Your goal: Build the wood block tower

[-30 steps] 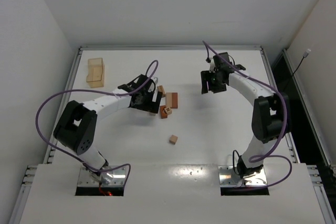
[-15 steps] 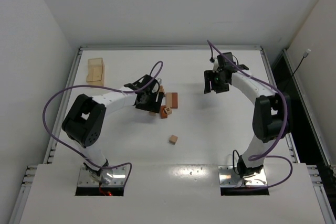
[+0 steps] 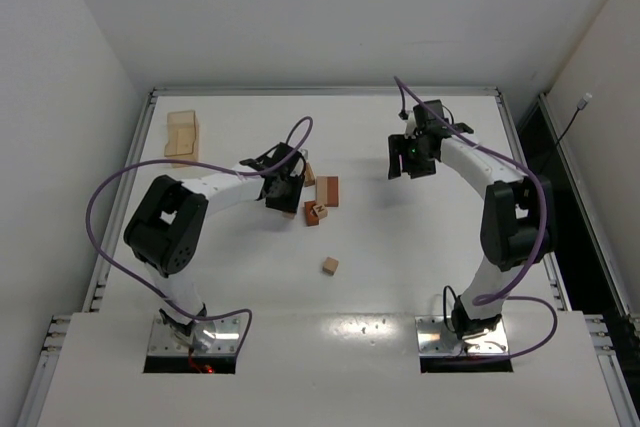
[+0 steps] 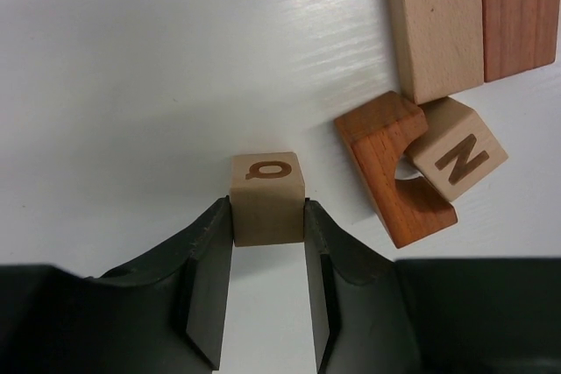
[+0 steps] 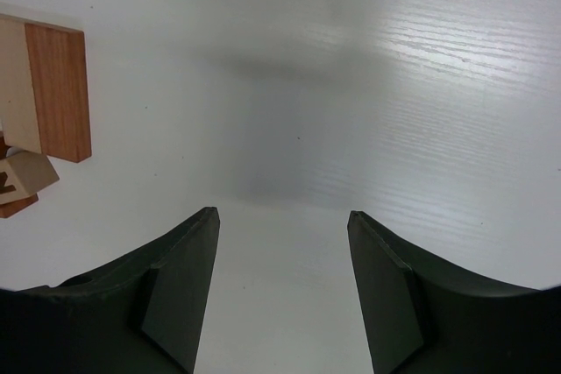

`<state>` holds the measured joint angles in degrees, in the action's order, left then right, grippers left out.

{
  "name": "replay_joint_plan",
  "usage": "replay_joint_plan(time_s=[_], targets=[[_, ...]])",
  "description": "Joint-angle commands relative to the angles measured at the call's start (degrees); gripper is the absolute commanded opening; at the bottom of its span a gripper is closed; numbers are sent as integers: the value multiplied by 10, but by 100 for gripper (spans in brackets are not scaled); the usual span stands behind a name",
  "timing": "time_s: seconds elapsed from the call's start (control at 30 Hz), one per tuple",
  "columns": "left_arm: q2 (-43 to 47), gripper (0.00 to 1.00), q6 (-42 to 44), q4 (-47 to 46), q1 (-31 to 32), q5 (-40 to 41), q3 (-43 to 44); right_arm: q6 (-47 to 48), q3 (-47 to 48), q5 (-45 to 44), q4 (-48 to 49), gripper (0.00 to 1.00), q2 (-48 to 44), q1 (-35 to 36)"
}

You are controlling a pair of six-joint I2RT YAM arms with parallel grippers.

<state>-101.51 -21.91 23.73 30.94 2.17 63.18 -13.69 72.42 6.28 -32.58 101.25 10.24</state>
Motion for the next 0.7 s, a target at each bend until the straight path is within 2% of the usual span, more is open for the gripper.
replay_joint_plan(time_s=[0.0,0.23,0.47,0.67], targets=[[4,2,-2,-21,0,16,18,-2,0,7,22,58,-4,-3],[20,0,3,-16,-22,11,45,9,-5,-4,27,53,-32,-3],[88,0,-13,-25,-28,46,52,27,-5,-4,45,51,-72,7],[136,0,-23,-61,-28,42,52,115,56,-73,32,48,-86,54]])
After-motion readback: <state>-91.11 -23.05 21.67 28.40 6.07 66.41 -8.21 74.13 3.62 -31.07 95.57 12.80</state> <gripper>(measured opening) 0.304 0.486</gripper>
